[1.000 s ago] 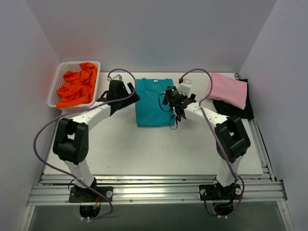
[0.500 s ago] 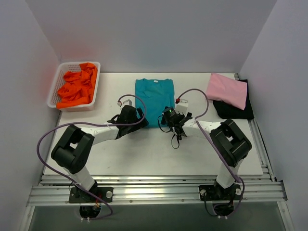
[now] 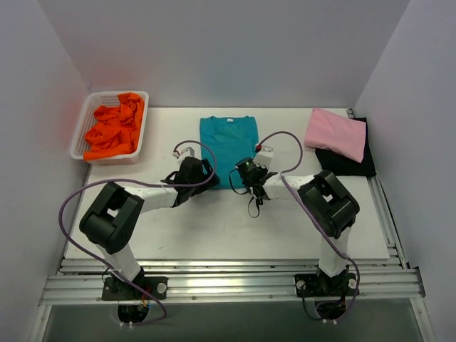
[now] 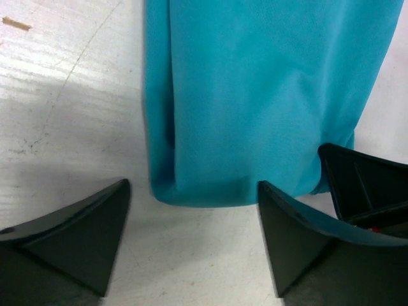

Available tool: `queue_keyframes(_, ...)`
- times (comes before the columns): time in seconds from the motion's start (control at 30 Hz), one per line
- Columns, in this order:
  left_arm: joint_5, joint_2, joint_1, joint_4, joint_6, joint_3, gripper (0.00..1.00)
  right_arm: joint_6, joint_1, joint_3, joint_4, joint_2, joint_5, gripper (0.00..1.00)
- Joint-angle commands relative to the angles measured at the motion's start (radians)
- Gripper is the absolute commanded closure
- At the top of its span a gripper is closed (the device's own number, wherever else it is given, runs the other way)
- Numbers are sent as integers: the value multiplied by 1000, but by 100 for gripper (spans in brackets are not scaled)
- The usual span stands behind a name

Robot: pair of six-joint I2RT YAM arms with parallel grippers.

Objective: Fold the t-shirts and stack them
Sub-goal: Grab one side of the 2/3 rectangular tshirt with both arms, then fold the long partially folded tshirt into a neat square

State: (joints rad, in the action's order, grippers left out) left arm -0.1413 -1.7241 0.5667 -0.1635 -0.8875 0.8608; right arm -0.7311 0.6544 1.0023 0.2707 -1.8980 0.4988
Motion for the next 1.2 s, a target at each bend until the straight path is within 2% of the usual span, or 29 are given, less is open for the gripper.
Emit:
queue_keyframes(0.0,-14,-29,-1,-93,-7,-11,17,-10,-10,15,-28,-39,-6,82)
queue_keyframes(0.07,-14,-49,1,-108,-8,-9,33,-16,-16,16,-33,-49,-8,90)
queue_keyframes(0.1,0,-55,-1,-128,-8,-11,43,-16,-16,18,-33,-52,-8,99)
queue_keyframes(0.2,20,-78,-1,-192,-4,-19,51,-17,-18,21,-33,-58,-9,100)
queue_keyframes(0.3,34,-97,-1,-234,-2,-23,69,-22,-16,21,-34,-62,-12,100)
queue_keyframes(0.33,35,-103,-1,-235,-4,-23,82,-27,-16,19,-39,-61,-11,100)
queue_keyframes(0.43,39,-85,1,-223,-1,-38,97,-51,-4,12,-74,-30,10,100)
queue_keyframes(0.57,-1,17,15,-194,7,-114,98,-132,31,-25,-201,48,110,100)
queue_keyframes(0.7,-43,164,39,-67,10,-192,98,-215,71,-74,-330,152,164,100)
queue_keyframes(0.83,-76,355,80,71,5,-259,98,-277,166,-119,-424,255,176,100)
queue_keyframes(0.93,-127,564,130,244,5,-275,98,-365,246,-123,-554,339,219,100)
queue_keyframes(1.03,-141,706,144,372,9,-266,98,-434,293,-94,-678,398,256,100)
queue_keyframes(1.17,-164,788,144,473,30,-198,97,-432,306,-22,-767,445,309,100)
